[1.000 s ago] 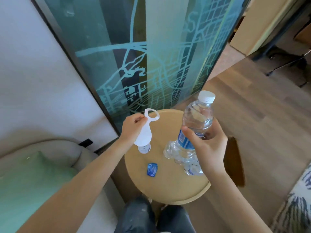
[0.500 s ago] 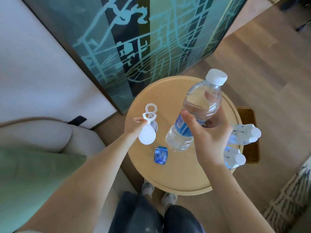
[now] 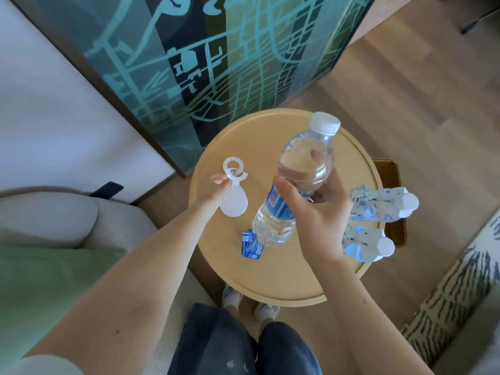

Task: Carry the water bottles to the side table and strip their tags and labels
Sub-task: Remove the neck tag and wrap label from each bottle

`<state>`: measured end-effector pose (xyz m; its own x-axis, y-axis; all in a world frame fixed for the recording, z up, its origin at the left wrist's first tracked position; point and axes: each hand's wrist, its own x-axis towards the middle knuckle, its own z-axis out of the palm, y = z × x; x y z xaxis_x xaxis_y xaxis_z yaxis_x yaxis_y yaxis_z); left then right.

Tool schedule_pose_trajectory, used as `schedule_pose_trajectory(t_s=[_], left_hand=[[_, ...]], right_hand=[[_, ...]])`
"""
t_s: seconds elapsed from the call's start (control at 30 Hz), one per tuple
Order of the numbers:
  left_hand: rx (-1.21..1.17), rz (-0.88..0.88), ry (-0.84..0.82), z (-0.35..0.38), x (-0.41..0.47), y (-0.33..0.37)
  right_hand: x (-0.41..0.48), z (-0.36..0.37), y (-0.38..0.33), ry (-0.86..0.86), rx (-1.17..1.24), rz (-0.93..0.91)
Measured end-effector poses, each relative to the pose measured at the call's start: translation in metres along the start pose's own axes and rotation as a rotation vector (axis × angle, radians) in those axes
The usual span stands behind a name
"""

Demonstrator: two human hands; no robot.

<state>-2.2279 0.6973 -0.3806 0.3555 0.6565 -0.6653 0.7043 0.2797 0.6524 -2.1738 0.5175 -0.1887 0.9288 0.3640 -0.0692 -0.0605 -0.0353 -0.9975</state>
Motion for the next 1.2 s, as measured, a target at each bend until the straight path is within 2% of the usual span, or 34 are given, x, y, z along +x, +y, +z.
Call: schedule_pose_trajectory(t_s=[0.17, 0.33, 0.6, 0.87, 1.03, 1.2], left_hand=[[-0.026, 0.034, -0.006, -0.008, -0.013, 0.005], [0.019, 0.212, -0.025, -0.028, -0.064, 0.039], [-0.013, 0.666, -0.233, -0.051, -0.212, 0.168], [-0.015, 0.933, -0.502, -0.062, -0.352, 0.297], [0.045, 1.088, -0.577, -0.061, -0.404, 0.328], [-0.02, 1.146, -0.574, -0.047, -0.429, 0.334]], right_hand=[[-0.001, -0.002, 0.0, 0.002, -0.028, 0.004], [0.0, -0.01, -0.03, 0.013, -0.023, 0.034], [0.013, -0.051, -0.167, 0.001, 0.012, -0.117], [0.025, -0.094, -0.316, 0.029, 0.052, -0.301], [0.019, -0.114, -0.372, 0.014, 0.133, -0.353], [0.018, -0.129, -0.394, 0.022, 0.095, -0.343]])
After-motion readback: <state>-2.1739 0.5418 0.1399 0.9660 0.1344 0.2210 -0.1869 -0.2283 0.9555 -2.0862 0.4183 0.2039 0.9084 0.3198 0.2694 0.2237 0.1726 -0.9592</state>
